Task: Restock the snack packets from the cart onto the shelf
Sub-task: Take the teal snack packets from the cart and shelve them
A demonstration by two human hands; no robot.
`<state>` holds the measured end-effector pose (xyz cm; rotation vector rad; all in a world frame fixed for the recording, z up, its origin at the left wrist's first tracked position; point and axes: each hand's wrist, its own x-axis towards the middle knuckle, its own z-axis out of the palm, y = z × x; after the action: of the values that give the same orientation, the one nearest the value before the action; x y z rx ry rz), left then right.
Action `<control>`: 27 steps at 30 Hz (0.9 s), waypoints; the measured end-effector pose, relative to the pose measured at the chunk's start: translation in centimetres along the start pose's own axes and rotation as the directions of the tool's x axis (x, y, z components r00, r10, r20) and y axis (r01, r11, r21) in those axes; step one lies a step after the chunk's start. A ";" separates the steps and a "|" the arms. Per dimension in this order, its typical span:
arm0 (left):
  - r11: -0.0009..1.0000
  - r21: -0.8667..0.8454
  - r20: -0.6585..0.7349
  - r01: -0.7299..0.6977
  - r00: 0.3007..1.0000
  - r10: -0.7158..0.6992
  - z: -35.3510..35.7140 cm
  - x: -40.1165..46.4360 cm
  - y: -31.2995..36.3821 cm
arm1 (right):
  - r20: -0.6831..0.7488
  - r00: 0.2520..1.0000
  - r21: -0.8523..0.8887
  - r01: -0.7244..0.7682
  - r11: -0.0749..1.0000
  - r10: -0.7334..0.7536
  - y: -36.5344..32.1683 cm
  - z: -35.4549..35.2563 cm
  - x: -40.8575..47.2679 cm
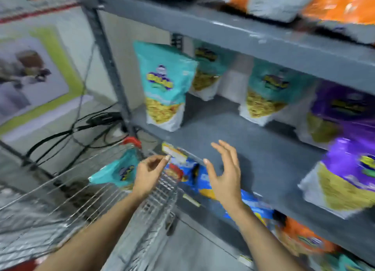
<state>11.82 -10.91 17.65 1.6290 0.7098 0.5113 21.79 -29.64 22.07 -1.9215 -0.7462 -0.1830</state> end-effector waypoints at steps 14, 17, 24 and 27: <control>0.801 0.297 -0.297 0.520 0.847 -0.440 -16.5 1.7 -19.0 | 0.799 0.484 -0.314 -0.170 0.934 0.357 6.1 30.9 1.0; 0.873 0.007 -0.202 0.488 0.855 -0.477 -15.3 3.6 -20.8 | 0.736 0.541 -0.316 -0.257 0.913 0.407 9.6 33.6 0.9; 0.908 -0.191 -0.294 0.372 0.861 -0.414 -12.9 5.6 -22.7 | 0.704 0.561 -0.181 -0.452 0.873 0.436 9.7 35.6 -0.4; 0.924 -0.038 -0.291 0.379 0.881 -0.373 -12.9 5.5 -21.5 | 0.705 0.568 -0.159 -0.457 0.875 0.425 8.9 34.6 -0.4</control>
<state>3.44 4.01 -1.46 1.3960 1.2304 0.4648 19.81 -2.48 -1.11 -2.0653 -0.7136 0.9750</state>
